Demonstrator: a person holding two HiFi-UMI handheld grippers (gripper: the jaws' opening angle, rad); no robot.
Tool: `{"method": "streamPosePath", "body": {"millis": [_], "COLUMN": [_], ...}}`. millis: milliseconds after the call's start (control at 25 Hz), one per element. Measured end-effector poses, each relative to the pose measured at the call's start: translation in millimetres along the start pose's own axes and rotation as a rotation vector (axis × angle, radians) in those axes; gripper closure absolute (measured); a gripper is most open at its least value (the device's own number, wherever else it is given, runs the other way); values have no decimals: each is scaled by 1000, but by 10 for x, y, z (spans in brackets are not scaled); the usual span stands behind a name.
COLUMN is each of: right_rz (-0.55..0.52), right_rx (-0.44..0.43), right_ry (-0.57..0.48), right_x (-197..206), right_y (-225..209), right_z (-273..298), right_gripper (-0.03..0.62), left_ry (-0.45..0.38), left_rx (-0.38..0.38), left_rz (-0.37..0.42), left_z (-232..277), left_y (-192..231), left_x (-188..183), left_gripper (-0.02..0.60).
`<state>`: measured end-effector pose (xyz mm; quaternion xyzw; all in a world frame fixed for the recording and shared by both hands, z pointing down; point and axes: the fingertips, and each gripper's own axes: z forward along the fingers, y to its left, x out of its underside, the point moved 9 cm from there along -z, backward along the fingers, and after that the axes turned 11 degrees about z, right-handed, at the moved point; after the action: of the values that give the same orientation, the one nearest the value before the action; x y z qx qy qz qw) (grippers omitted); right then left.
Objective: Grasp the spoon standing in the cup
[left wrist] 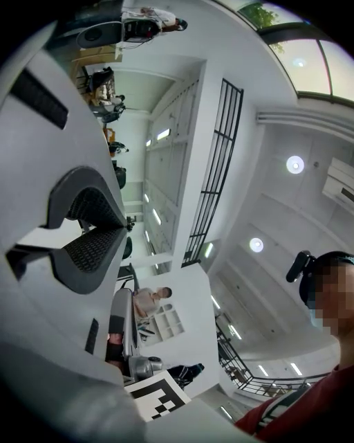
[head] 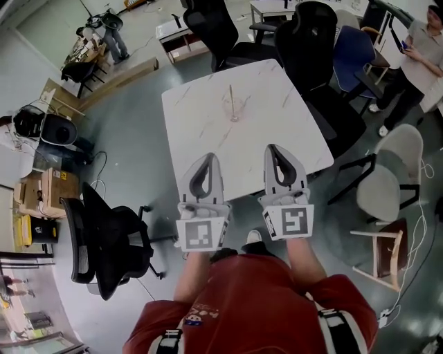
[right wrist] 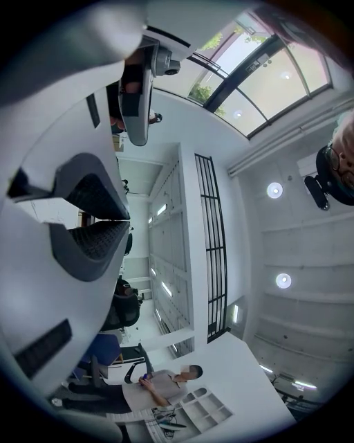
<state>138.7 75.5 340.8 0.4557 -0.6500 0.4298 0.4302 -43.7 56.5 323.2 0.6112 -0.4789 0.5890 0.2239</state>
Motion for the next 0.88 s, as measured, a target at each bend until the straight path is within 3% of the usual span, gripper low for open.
{"method": "streamPosePath", "body": {"millis": [560,880], "right_rz": [9,-28], "right_rx": [-14,-22], "right_ry": [11,44], "right_x": [49,221], "right_y": [-168,-180], "right_z": [286,630], "right_gripper": [579,579], "left_ry": [7,15], "left_rx": [-29,-35], "left_rz": [3,-21], "left_z": [278,524], "left_y": [55,261], "left_x": [36,292], "left_gripper": [572,572]}}
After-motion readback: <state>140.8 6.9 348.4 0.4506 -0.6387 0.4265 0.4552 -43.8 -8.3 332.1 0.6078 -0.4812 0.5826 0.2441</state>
